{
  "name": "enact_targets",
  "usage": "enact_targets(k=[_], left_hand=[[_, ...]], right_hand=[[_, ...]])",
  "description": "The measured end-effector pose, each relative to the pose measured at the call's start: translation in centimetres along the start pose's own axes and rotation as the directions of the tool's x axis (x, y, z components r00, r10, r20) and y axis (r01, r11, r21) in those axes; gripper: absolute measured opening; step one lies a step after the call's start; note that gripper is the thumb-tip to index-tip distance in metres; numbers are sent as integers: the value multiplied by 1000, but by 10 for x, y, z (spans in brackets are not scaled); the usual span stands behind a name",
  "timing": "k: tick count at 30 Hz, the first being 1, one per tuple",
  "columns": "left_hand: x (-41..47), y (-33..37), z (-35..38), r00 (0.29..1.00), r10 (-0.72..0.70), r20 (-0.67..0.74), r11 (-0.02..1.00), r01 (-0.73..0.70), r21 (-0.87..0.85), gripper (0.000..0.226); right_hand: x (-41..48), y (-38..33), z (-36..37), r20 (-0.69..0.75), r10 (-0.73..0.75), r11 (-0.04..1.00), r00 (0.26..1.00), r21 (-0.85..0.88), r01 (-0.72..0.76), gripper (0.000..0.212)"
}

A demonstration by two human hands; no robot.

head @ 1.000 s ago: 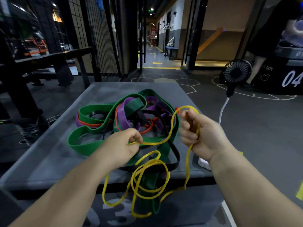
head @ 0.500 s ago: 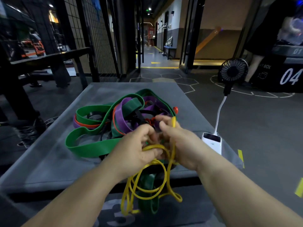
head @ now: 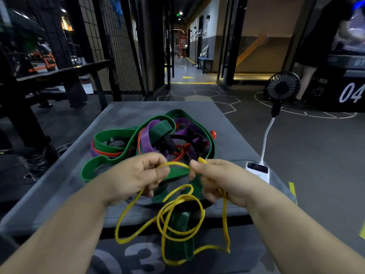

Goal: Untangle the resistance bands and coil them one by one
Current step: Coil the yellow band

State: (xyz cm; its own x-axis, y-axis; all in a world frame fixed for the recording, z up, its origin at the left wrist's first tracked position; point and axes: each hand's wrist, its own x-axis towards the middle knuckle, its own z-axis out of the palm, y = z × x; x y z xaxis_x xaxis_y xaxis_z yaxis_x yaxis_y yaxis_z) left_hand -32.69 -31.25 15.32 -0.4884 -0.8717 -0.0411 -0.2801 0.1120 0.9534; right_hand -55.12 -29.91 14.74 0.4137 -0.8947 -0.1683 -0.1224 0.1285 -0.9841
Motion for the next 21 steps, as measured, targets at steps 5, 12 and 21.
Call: enact_targets(k=[5,12,21], left_hand=[[5,9,16,987,161,-25,954,-150,260,23],[6,4,27,958,269,-98,879,-202,432,9],[11,-11,40,998,64,4,960,-61,-273,36]], right_hand=[[2,8,8,391,8,972,921,212,-98,67],[5,11,8,469,-86,900,879,415,-133,55],[14,15,4,614,-141,820,777,513,-256,42]])
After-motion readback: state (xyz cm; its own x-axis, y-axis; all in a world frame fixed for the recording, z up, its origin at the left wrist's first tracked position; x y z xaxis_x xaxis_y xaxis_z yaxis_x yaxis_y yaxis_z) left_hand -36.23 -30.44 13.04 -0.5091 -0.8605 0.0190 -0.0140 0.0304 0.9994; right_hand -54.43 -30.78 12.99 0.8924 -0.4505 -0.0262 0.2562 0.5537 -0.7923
